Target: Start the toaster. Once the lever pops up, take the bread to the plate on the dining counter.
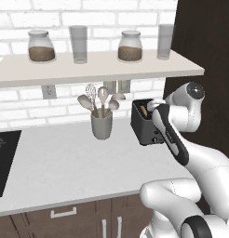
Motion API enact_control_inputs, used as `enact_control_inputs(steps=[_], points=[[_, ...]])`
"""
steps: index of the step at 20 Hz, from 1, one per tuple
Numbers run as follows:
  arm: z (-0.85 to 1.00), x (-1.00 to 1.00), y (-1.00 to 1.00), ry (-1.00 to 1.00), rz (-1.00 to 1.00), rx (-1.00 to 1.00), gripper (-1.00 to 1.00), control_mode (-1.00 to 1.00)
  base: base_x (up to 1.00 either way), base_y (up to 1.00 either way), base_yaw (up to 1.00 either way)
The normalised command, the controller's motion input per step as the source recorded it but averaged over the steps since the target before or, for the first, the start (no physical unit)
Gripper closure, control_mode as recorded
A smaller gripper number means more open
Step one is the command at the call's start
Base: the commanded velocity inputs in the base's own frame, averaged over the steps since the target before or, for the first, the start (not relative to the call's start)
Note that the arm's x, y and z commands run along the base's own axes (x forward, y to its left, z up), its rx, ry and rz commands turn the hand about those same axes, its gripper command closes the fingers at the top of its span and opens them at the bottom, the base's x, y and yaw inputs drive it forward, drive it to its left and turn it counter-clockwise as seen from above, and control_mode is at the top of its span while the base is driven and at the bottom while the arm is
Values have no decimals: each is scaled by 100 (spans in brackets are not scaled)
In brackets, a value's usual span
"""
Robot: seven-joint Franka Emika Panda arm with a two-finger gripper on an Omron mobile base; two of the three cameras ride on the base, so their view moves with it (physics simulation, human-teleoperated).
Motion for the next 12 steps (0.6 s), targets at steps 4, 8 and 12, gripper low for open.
enact_control_inputs(steps=[4, 8, 12], points=[[0, 0, 0, 0, 0, 0, -100, -100, 0, 0, 0], [0, 0, 0, 0, 0, 0, -100, -100, 0, 0, 0], [0, 0, 0, 0, 0, 0, -100, -100, 0, 0, 0]])
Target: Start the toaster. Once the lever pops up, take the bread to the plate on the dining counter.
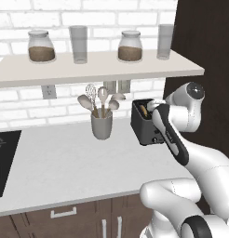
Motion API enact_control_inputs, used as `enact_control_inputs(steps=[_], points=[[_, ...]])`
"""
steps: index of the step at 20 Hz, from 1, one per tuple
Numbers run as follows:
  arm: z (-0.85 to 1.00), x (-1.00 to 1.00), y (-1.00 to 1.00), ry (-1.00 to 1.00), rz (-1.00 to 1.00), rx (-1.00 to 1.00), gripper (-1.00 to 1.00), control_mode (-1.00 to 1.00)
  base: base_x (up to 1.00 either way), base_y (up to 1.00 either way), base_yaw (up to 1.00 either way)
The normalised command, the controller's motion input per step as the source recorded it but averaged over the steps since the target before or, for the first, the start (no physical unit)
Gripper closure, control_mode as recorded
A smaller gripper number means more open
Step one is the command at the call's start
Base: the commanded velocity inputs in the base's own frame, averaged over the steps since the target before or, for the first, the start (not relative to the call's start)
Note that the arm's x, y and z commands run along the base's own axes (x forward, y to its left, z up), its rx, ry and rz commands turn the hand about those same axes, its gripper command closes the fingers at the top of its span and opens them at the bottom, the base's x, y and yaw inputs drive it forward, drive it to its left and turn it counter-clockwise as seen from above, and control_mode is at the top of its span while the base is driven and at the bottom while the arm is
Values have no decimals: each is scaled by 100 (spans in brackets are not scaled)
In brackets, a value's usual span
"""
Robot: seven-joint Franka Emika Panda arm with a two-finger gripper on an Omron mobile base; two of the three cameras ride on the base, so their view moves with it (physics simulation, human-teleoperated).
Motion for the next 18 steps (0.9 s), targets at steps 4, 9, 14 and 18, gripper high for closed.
enact_control_inputs(steps=[4, 9, 14, 18], points=[[0, 0, 0, 0, 0, 0, -100, -100, 0, 0, 0], [0, 0, 0, 0, 0, 0, -100, -100, 0, 0, 0], [0, 0, 0, 0, 0, 0, -100, -100, 0, 0, 0], [0, 0, 0, 0, 0, 0, -100, -100, 0, 0, 0]])
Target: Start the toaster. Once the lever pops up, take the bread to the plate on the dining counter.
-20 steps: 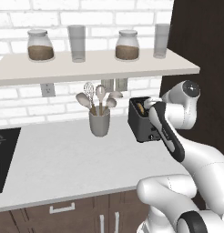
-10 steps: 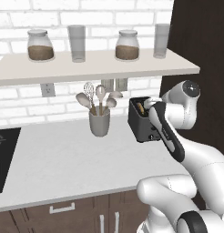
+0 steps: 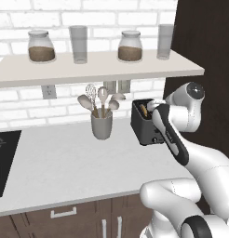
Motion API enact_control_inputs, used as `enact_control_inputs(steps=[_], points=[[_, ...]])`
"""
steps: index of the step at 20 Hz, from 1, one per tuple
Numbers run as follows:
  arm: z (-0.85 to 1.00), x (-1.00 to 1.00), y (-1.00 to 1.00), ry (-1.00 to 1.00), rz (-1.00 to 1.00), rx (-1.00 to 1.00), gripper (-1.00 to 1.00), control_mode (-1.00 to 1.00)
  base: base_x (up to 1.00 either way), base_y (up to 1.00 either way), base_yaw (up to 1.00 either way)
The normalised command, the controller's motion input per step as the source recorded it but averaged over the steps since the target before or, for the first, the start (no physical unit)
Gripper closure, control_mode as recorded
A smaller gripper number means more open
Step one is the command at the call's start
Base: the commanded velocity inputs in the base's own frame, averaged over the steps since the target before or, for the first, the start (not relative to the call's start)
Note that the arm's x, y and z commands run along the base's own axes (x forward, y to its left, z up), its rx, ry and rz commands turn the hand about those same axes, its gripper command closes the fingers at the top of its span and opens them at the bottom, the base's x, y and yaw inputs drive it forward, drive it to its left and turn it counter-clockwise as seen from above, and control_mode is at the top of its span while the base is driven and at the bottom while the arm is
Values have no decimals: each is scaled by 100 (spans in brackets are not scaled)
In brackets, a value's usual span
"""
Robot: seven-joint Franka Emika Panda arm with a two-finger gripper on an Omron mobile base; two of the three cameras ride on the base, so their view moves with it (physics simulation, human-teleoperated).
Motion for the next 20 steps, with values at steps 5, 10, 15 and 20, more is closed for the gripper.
enact_control_inputs(steps=[5, 10, 15, 20], points=[[0, 0, 0, 0, 0, 0, -100, -100, 0, 0, 0], [0, 0, 0, 0, 0, 0, -100, -100, 0, 0, 0], [0, 0, 0, 0, 0, 0, -100, -100, 0, 0, 0], [0, 0, 0, 0, 0, 0, -100, -100, 0, 0, 0]])
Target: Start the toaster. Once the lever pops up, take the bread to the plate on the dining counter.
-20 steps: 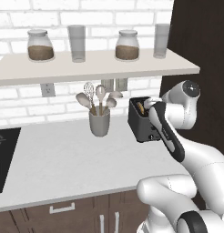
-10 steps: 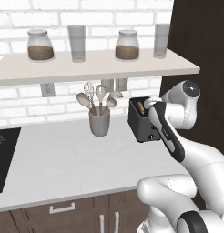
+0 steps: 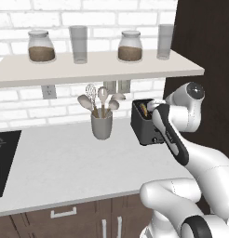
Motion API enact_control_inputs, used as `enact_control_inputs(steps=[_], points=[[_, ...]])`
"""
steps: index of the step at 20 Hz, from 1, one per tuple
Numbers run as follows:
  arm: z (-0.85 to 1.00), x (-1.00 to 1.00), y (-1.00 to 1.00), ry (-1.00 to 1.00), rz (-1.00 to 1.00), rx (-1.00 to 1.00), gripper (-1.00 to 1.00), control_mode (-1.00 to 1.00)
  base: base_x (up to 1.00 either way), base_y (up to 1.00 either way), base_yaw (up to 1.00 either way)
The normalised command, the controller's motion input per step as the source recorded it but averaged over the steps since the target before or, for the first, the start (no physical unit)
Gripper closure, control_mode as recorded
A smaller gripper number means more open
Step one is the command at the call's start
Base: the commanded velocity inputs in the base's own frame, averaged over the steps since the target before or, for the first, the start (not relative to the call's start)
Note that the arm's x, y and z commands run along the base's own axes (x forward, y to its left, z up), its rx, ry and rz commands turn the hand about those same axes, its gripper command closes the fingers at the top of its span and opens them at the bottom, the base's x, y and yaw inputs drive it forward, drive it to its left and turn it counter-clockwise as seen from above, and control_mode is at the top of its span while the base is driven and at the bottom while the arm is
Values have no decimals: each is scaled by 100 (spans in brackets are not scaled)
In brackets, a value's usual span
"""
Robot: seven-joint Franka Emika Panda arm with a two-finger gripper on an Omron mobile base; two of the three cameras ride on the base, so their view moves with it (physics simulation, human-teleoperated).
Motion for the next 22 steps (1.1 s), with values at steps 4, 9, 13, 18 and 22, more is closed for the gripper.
enact_control_inputs(steps=[4, 9, 13, 18, 22], points=[[0, 0, 0, 0, 0, 0, -100, -100, 0, 0, 0], [0, 0, 0, 0, 0, 0, -100, -100, 0, 0, 0], [0, 0, 0, 0, 0, 0, -100, -100, 0, 0, 0], [0, 0, 0, 0, 0, 0, -100, -100, 0, 0, 0], [0, 0, 0, 0, 0, 0, -100, -100, 0, 0, 0]])
